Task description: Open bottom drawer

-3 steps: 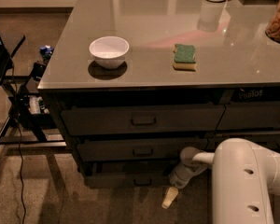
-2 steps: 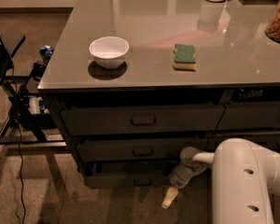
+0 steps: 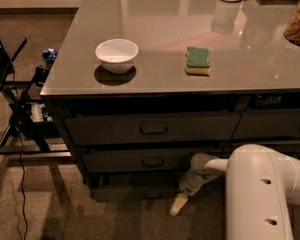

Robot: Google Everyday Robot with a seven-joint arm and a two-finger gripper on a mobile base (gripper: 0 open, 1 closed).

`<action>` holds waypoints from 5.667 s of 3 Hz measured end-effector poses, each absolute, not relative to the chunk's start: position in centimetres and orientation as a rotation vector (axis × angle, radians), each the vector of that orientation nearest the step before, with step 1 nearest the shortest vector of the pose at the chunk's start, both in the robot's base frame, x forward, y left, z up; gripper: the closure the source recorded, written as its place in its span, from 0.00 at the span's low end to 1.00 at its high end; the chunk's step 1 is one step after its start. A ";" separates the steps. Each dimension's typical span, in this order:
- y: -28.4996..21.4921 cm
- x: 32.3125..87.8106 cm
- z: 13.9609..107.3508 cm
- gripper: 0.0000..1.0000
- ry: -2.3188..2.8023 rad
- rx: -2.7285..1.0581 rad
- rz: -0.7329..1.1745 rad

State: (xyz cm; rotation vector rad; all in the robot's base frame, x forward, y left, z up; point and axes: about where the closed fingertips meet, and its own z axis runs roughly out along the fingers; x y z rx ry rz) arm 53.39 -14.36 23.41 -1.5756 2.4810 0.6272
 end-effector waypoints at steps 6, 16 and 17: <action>-13.4 56.7 18.2 0.00 2.468 -1.627 0.629; -17.3 50.3 19.3 0.00 2.597 -1.686 0.707; -17.1 50.0 18.1 0.00 2.611 -1.722 0.717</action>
Offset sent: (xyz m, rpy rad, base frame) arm 0.0248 0.0041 0.0009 0.0040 -0.0397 -0.0037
